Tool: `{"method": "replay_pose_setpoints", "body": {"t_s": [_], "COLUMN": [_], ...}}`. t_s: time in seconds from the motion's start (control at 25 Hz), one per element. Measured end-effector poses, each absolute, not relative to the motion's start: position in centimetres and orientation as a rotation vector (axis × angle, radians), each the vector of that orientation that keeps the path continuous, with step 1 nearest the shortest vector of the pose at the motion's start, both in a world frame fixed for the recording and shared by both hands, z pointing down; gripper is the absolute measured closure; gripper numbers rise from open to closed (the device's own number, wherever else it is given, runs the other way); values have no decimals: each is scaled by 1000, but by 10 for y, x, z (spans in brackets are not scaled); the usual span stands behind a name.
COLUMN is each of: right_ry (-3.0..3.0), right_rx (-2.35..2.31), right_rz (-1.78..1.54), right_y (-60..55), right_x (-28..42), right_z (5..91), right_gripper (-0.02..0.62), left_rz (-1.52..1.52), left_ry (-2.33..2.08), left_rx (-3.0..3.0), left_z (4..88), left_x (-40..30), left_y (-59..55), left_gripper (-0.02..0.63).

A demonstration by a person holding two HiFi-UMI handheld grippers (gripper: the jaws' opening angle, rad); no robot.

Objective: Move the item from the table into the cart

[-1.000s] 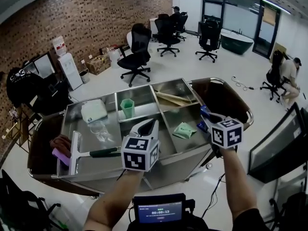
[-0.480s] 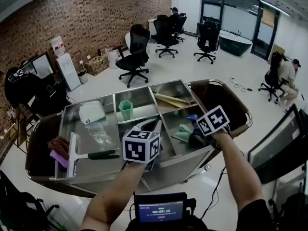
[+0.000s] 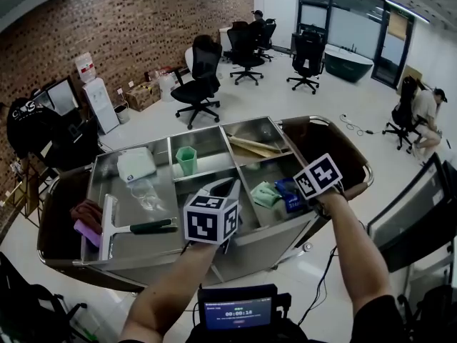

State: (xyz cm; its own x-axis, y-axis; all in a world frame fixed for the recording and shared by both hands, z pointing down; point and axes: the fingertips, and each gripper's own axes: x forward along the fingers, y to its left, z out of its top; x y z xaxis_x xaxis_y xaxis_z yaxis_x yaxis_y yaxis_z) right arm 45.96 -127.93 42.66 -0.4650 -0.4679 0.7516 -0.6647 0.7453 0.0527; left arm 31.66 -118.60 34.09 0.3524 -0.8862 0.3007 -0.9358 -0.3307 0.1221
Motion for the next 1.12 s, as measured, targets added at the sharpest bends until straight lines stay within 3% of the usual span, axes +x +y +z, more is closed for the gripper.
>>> {"method": "replay_pose_setpoints", "body": {"t_s": [0.52, 1.04, 1.12], "right_ry": [-2679, -2908, -2931], "right_rx": [1098, 1356, 1389], "right_rz": [92, -19, 2], "right_y": [-1189, -1094, -1086], "right_x": [458, 481, 486], "right_z": [303, 319, 323], "right_gripper": [388, 388, 414], "left_rz": [183, 76, 84], "left_ry": [-1845, -1928, -1952], "left_rx": [2500, 2539, 2536], "left_z": [291, 314, 320], "left_x": [285, 264, 260], "left_y": [-1112, -1042, -1035], "left_gripper": [606, 606, 606]}}
